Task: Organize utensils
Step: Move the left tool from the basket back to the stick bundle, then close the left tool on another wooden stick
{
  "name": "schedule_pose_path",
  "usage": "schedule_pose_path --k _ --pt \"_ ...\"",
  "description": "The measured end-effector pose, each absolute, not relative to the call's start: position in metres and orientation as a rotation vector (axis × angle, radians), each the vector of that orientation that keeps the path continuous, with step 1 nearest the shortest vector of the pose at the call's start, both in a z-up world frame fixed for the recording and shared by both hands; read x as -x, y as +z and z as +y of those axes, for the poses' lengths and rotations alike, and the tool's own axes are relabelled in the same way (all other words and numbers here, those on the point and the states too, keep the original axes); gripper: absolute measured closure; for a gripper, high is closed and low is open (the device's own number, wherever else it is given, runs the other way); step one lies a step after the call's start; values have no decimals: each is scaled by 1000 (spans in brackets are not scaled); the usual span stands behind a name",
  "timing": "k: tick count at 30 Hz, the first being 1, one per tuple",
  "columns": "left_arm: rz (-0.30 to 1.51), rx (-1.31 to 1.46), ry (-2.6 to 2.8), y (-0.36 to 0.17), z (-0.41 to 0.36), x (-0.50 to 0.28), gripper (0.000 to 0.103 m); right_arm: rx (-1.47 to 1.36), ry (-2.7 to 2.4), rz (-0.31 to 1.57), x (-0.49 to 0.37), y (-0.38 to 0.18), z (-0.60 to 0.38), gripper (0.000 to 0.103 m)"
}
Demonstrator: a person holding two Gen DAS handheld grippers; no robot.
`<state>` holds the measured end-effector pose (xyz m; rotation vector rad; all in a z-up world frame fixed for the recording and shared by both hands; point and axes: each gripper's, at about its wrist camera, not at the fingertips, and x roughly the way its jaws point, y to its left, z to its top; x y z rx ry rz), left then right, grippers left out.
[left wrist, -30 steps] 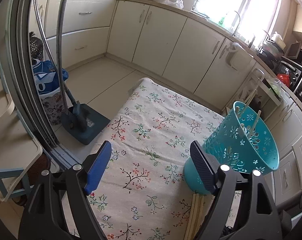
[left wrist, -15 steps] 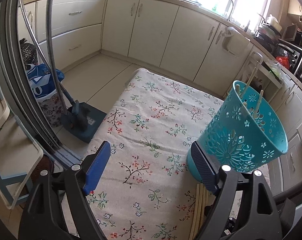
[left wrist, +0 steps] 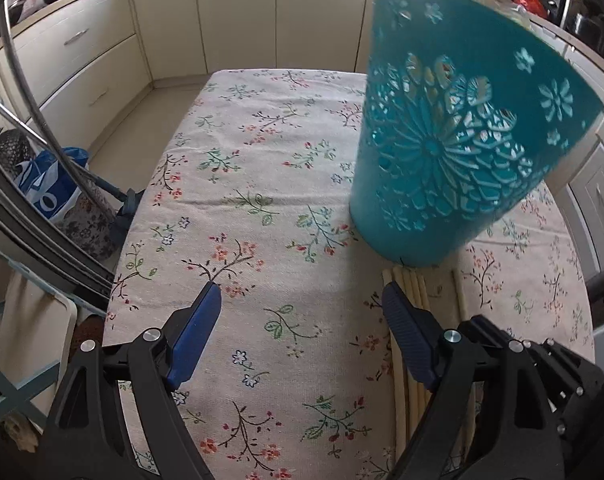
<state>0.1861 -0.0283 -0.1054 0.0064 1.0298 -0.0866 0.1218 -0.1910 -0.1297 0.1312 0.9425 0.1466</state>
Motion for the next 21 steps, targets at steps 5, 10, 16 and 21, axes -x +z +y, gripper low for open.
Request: schedule_pose_path --k 5,10,16,21 --pt "1054 -56 -91 -113 -41 -184 24 -157 156 942 -121 -130 -200 95" --pt "1070 -74 -89 -118 -46 -185 24 -190 171 945 -121 -129 -205 95" --pt "1070 -102 -99 -119 -55 -185 24 -198 170 946 -121 -130 -210 95" --pt "1080 -108 -106 -121 -58 -184 24 -199 171 945 -121 -130 -211 95"
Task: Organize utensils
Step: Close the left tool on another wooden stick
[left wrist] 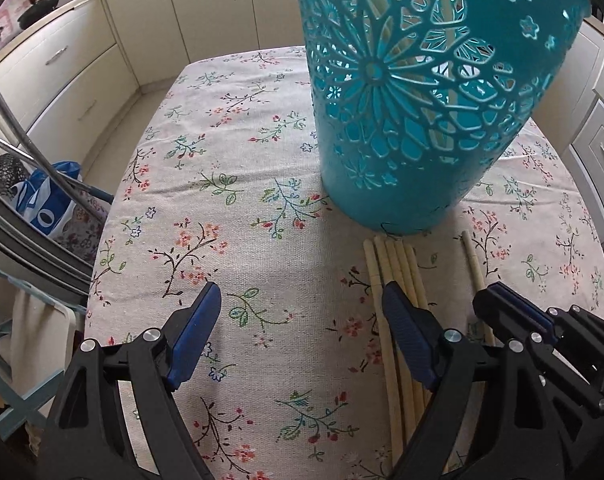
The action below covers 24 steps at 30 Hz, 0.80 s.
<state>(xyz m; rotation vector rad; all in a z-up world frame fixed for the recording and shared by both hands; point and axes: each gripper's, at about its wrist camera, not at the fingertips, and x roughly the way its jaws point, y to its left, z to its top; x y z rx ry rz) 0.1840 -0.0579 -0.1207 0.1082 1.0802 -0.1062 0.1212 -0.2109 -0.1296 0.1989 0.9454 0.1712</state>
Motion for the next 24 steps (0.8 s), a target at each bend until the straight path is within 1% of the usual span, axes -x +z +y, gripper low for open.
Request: schedule_pose_path --k 11,12,13,14,15,16,17,19,21,22,24 --pt "1100 -104 -120 -125 -56 -188 25 -190 159 940 -124 -129 -206 95" --pt "1097 -105 -123 -126 -56 -188 26 -188 156 938 -126 -130 -206 95" --pt "1092 -106 -127 -126 -56 -189 30 -188 154 938 -127 -130 -205 94" --pt "1086 -107 -136 -125 -58 -190 34 -192 157 937 -129 -130 -204 90" --pt "1076 -113 -146 -124 -60 -190 41 -195 164 936 -129 -130 -204 88" --pt "1069 -116 -158 -124 -62 -190 50 -188 166 936 -129 -130 -202 88" --pt "1062 -122 -170 -123 -65 -190 53 -175 164 937 -129 -129 -201 88" --pt "1051 -130 -202 -122 -69 -189 73 -129 162 941 -128 -128 -195 88" --pt "1051 -131 -231 -121 -71 -187 83 -87 159 945 -127 -128 -191 90" --pt "1053 -132 -245 -121 -71 -186 86 -77 160 948 -126 -127 -190 90" --pt "1059 -131 -262 -120 -72 -185 86 -72 157 950 -125 -127 -192 90"
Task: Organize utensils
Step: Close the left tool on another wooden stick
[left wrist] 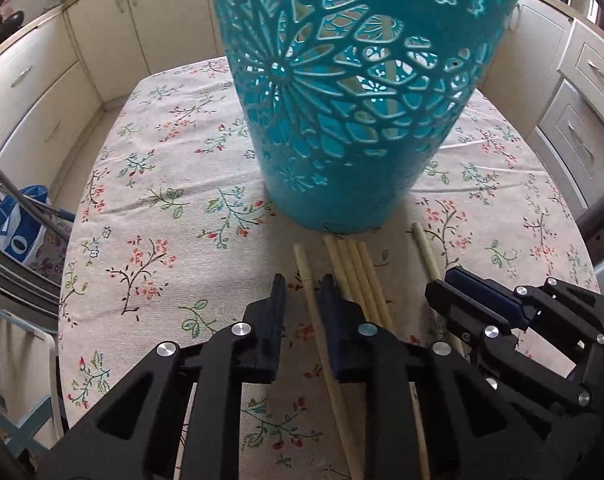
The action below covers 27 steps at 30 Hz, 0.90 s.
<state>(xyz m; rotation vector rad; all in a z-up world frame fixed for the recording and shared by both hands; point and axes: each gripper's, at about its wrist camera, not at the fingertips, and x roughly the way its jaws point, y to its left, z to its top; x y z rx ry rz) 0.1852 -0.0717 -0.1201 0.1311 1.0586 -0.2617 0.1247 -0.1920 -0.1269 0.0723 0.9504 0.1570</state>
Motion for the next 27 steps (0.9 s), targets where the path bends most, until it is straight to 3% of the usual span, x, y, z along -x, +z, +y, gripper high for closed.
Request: schedule_pose_path --k 3,5,11,14,16,27 --pt "1061 -142 -256 -120 -74 -184 85 -88 139 954 -127 -127 -196 87" --pt "1060 -147 -247 -120 -75 -183 81 -102 138 952 -130 -127 -197 75" --pt "1056 -154 -254 -120 -76 -185 81 -59 117 951 -131 -128 -190 77" --pt "1059 -147 -277 -119 -76 -185 90 -19 114 951 -129 -129 -186 88" --pt "1061 -150 -288 -119 -77 -184 96 -15 117 952 -128 -128 -186 89" --pt "1071 -132 -311 -118 -73 -184 98 30 114 946 -127 -128 -179 83"
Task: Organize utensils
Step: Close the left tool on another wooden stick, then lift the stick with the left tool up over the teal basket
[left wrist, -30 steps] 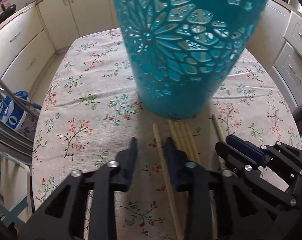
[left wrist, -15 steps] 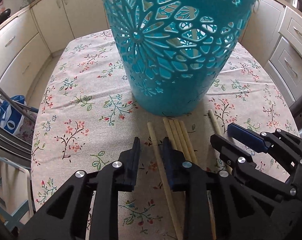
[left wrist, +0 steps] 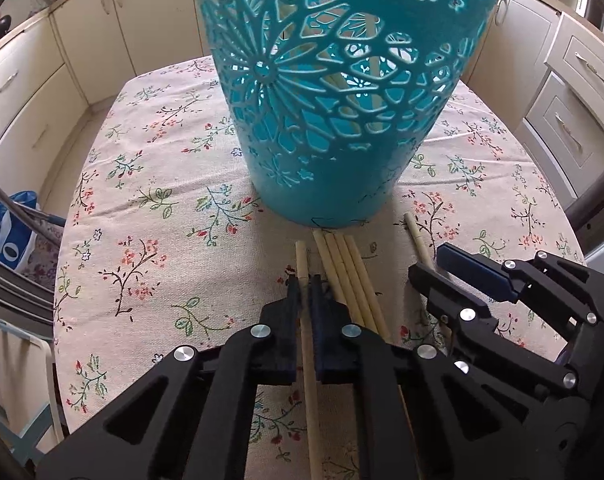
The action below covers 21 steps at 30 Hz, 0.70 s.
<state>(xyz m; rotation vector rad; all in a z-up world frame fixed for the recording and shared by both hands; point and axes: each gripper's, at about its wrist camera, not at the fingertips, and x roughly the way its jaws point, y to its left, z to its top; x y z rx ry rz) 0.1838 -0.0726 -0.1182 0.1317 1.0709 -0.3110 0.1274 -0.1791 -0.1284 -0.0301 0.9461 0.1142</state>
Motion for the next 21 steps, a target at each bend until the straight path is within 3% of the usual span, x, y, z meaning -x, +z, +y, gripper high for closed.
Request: schedule_pose_path --k 4,7,10,12,14,21 --pt "1090 -118 -308 -119 -67 -188 97 16 116 949 -128 -128 -183 86" --pt "1089 -127 -303 -120 -69 -188 97 21 120 948 -129 -129 -184 77" --pt "1075 -143 -296 -120 -71 -189 97 52 120 945 -129 -129 -179 77" --pt "1071 -143 -298 -120 -71 -189 97 38 129 948 -130 -129 -180 81" --pt "1073 -137 -304 -119 -71 -188 98 27 124 948 -130 -129 -183 92" --pt "986 -13 -370 -82 -53 -172 98 -85 150 952 -131 -130 -201 95"
